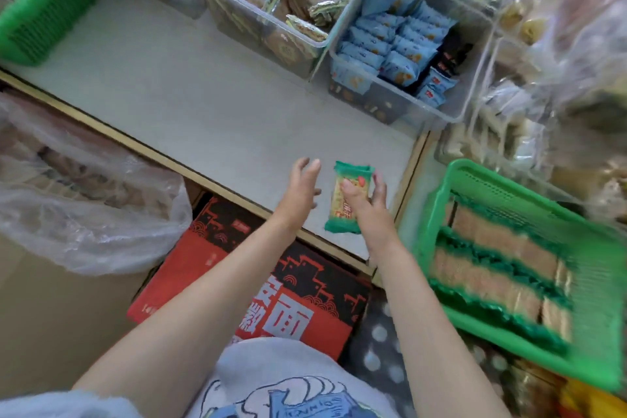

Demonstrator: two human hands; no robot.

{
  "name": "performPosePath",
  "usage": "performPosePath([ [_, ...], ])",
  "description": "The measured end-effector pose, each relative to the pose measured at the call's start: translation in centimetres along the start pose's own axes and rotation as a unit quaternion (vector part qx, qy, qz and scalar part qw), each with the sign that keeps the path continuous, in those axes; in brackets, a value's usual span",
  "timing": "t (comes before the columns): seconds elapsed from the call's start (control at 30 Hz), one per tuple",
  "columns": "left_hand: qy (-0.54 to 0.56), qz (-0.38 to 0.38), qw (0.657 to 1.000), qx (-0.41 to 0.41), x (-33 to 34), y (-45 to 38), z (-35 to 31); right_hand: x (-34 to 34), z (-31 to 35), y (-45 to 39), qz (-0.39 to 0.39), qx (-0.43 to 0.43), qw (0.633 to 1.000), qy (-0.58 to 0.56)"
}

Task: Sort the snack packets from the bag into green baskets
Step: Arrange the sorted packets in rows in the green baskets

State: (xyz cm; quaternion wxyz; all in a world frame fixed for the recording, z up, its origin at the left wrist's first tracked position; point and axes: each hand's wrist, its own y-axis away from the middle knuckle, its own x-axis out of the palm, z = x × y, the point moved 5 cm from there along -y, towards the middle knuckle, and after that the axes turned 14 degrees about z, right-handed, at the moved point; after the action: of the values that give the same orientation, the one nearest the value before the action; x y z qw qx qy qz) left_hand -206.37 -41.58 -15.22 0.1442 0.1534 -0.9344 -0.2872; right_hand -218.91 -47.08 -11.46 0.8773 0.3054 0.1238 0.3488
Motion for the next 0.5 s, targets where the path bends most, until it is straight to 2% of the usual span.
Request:
performPosePath([
  [0.1,0.124,0.07,0.989,-0.03,7.2,2.6,-0.6,-1.4,0.4,4.4,0.006,-0.024,0.999,-0.025],
  [0.27,0.08,0.162,0.979,-0.094,15.9,4.9,-0.4,-7.6,-1.6,11.1,-0.02,-0.029,0.998,-0.051],
  [0.33,0.036,0.181,0.977,-0.102,19.2,5.6,-0.2,-10.6,-2.9,13.3,-0.039,-0.014,0.998,-0.038],
  [0.4,-0.082,0.179,0.979,-0.06,21.5,4.7,0.4,-13.9,-4.5,14.9,-0.079,-0.001,0.996,-0.037],
  [0.47,-0.222,0.118,0.968,-0.022,22.0,3.6,1.2,-17.4,-6.1,15.3,-0.143,0.018,0.989,-0.031],
  [0.5,-0.256,0.09,0.962,-0.028,21.8,3.4,1.7,-19.2,-6.9,14.9,-0.172,0.032,0.984,-0.021],
])
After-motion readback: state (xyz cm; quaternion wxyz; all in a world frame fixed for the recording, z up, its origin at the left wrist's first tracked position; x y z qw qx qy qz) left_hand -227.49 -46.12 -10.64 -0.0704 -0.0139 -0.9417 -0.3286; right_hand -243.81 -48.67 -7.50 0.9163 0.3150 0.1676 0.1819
